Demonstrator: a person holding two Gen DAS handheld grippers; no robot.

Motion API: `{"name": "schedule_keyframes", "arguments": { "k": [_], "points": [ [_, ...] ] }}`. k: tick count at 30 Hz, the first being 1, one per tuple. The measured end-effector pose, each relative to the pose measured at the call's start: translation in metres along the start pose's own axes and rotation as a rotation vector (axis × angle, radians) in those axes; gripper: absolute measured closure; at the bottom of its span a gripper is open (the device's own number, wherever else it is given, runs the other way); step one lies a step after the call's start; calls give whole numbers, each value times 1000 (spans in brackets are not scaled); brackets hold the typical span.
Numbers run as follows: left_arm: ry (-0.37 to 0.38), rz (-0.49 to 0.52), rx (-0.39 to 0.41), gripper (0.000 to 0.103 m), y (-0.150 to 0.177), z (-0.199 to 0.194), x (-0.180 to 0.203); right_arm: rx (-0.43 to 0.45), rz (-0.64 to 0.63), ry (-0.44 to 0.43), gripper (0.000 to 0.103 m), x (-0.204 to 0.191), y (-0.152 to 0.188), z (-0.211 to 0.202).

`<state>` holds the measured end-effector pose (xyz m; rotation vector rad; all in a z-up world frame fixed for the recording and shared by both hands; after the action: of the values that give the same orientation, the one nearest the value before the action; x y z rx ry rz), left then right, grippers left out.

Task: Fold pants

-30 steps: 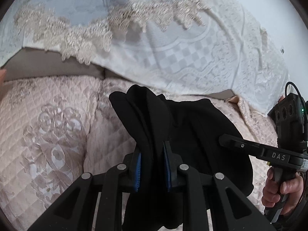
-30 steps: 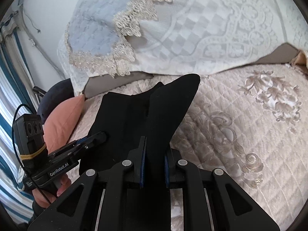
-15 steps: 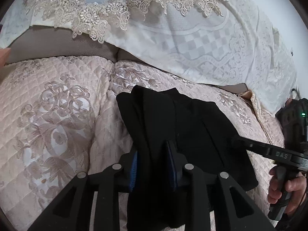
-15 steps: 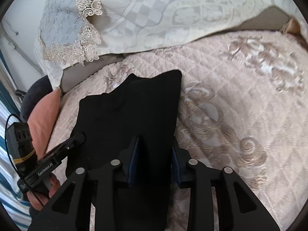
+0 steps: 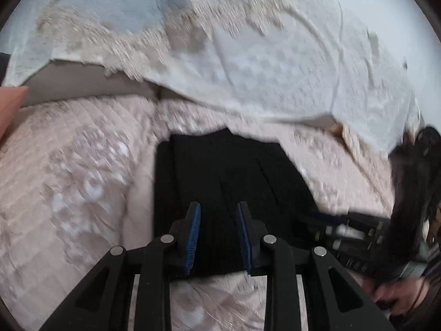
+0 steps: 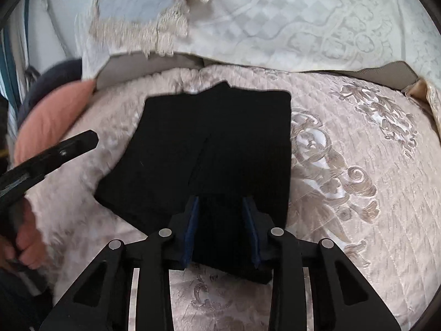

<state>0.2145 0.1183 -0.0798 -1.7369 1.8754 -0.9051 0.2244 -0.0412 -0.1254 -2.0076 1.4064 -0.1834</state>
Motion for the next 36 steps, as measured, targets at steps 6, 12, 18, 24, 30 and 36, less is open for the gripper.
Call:
{"name": "schedule_keyframes", "arguments": {
  "k": [6,12,18,24,30,36],
  "points": [
    [-19,11,-37,74,2,12,1,41,-19,5,71,2,-27,-14],
    [-38,19,-6,74,-55,39,-13,50,13,26,71,19,-70,11],
    [-86,20,-108,73,-55,94,-33,-10,14,56,71,32,-87,54],
    [-119,28,-70,73,-47,77,-31,-10,-9,63,71,29,-81,49],
    [-114,45,-8,73,-33,26,-10,26,-8,19,71,11,-54,10],
    [-104,81,5,73,6,-11,18,30,-24,17,71,-6,-13,-20]
  ]
}}
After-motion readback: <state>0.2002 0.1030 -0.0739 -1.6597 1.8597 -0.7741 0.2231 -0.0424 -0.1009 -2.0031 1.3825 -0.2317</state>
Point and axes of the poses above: each gripper's, at about its wrist camera, not at the fingertips, and z roughly the way its jaws point, x to its right, y to its underside, the point moved 9 cm from there along z, roughly the way its jaws point, and after that the axes turned 7 degrees about z, right-handed, at the moved point
